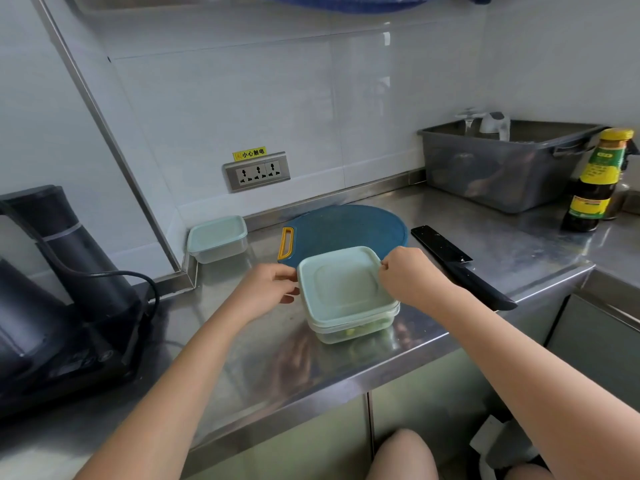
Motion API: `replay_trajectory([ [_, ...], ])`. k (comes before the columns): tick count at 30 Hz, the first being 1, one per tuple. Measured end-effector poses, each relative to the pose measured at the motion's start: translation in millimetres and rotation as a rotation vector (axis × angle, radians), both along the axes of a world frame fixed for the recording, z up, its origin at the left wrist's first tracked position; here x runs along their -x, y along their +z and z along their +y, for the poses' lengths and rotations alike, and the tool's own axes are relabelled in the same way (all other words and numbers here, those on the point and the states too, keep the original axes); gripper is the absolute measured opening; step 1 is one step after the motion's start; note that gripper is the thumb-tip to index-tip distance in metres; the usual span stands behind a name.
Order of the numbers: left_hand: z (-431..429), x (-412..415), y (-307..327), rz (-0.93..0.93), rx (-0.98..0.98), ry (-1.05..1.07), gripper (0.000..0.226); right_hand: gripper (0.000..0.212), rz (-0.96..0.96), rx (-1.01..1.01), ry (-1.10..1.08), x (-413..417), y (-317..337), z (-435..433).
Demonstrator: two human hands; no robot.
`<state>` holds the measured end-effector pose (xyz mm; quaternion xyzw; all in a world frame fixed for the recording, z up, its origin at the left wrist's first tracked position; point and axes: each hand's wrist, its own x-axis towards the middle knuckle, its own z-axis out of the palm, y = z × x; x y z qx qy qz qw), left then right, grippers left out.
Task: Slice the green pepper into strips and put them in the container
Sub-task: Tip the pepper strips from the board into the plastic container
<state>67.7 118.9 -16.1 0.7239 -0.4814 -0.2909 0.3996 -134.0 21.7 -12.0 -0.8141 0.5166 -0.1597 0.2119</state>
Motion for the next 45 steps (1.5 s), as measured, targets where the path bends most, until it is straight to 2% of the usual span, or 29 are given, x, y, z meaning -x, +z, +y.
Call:
replay_trajectory([
  [2,-2.6,2.3,-2.4,-0.010,0.007,0.029,0.040,0.034,0.035,0.020,0.009,-2.8,0.9,2.8],
  [4,-3.5,7.0,-1.4,-0.172,0.016,0.006,0.051,0.033,0.066,0.030,0.001,-3.8,-0.1,4.4],
  [6,-2.8,15.5,-0.8,-0.352,-0.018,-0.117,0.077,0.033,0.103,0.057,-0.010,-4.5,-1.7,6.0],
  [8,-2.8,26.3,-0.9,-0.434,-0.151,-0.262,0.109,0.037,0.126,0.102,-0.022,-5.4,-3.5,7.8],
  [11,-10.2,32.6,-3.0,-0.536,-0.322,-0.346,0.125,0.036,0.128,0.131,-0.073,-7.4,-6.4,8.6],
  [16,-19.5,34.8,-3.2,-0.598,-0.400,-0.387,0.121,0.032,0.091,0.095,-0.120,-9.4,-12.6,1.3],
  [22,-24.5,38.5,1.1,-0.689,-0.463,-0.408,0.126,0.048,-0.029,-0.044,-0.116,-27.0,-25.0,-20.1],
  [28,-25.0,43.5,4.1,-0.702,-0.562,-0.414,0.130,0.023,-0.083,-0.220,-0.009,-34.6,-27.3,-37.5],
  [33,-26.7,49.0,6.2,-0.781,-0.618,-0.416,0.129,0.034,-0.017,-0.088,-0.059,-34.4,-32.3,-33.8],
  [36,-26.3,48.2,4.2,-0.768,-0.619,-0.408,0.127,0.033,0.006,-0.025,-0.067,-33.7,-31.1,-31.9],
  [43,-11.8,51.8,-11.3,-0.668,-0.436,-0.302,0.117,0.024,-0.084,0.033,-0.066,-31.8,-34.3,-29.6],
  [45,-8.1,58.7,-16.2,-0.736,-0.389,-0.299,0.106,0.024,-0.099,0.026,-0.042,-32.5,-35.0,-31.3],
])
